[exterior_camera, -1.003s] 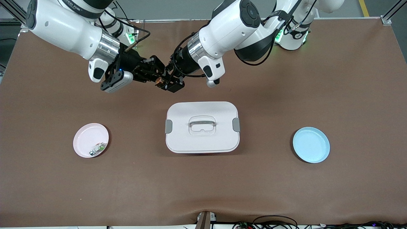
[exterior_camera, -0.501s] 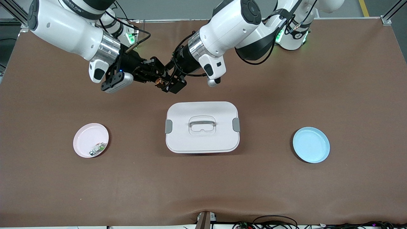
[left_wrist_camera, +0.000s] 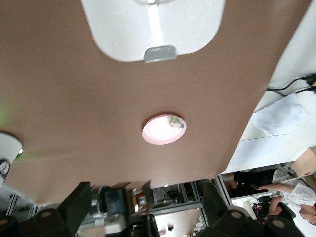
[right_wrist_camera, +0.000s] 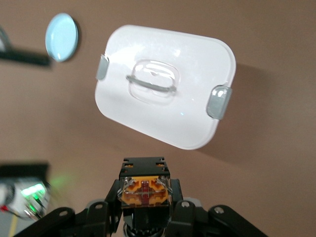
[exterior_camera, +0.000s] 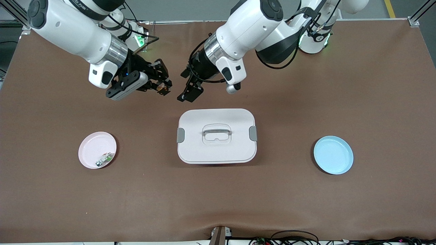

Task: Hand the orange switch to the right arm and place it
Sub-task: 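Carry the switch to the pink plate with the right gripper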

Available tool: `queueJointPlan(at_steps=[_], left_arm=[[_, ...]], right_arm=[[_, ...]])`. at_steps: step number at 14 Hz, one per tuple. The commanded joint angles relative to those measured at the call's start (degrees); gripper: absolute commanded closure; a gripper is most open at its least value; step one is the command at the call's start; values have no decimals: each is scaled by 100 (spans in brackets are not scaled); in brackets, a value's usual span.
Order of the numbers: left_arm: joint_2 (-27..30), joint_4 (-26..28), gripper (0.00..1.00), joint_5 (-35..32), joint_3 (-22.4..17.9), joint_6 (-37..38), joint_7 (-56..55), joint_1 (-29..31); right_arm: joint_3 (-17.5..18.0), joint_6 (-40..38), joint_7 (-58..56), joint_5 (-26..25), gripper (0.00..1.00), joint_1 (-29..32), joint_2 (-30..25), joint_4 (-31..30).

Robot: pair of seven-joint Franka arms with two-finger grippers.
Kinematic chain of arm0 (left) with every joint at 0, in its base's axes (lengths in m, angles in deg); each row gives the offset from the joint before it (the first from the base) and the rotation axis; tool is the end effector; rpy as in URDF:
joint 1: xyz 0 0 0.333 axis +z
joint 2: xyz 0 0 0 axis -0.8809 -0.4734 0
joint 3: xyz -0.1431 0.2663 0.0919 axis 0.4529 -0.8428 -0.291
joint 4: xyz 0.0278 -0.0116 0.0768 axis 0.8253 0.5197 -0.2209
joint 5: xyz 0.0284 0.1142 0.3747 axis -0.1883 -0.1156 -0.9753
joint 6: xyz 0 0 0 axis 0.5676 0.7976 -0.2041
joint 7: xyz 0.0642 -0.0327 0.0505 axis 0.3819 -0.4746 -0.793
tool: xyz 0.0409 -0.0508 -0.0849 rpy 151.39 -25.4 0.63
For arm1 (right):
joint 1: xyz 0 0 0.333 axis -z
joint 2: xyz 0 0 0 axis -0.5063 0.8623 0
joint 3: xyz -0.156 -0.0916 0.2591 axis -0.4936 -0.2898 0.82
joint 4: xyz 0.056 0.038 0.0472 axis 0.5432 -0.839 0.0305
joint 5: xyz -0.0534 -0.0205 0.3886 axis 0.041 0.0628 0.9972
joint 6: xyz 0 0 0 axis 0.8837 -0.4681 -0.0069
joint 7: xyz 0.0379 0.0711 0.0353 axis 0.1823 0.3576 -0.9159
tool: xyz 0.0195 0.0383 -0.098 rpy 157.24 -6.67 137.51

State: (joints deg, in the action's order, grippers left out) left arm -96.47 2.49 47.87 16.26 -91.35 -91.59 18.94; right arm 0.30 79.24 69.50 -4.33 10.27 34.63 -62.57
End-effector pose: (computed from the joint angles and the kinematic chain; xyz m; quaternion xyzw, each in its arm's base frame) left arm 0.5061 -0.5202 0.5758 0.6958 0.6262 -0.1681 0.3092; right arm 0.5134 0.2583 0.5664 -0.9586 -0.1861 -0.0170 0.2146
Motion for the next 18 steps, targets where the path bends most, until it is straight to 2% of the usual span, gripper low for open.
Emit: queueJointPlan(at_steps=[1, 3, 5, 7, 10, 16, 18], left_arm=[[325, 66, 0, -551, -98, 265, -105, 263], [545, 57, 0, -787, -107, 676, -35, 711], [773, 57, 0, -1646, -98, 1204, -26, 897], [888, 57, 0, -2027, -98, 1548, 9, 1264], [1117, 57, 0, -2064, -81, 2118, 937, 1906], [1249, 57, 0, -1976, -72, 2989, 2827, 3049], [1337, 92, 0, -1722, -89, 3288, 3722, 3523]], right_arm=[[8, -548, -1191, -651, 100, 362, -33, 92], [17, -830, -2497, -1101, 100, 616, 11, 101], [8, -893, -3948, -1155, 100, 941, 99, 57], [8, -884, -4786, -1662, 100, 1232, 195, 39], [8, -604, -6094, -2199, 100, 1548, 388, 48], [8, 354, -8214, -2271, 100, 2436, 1065, 4], [8, 801, -8550, -2298, 100, 2665, 1162, -293]])
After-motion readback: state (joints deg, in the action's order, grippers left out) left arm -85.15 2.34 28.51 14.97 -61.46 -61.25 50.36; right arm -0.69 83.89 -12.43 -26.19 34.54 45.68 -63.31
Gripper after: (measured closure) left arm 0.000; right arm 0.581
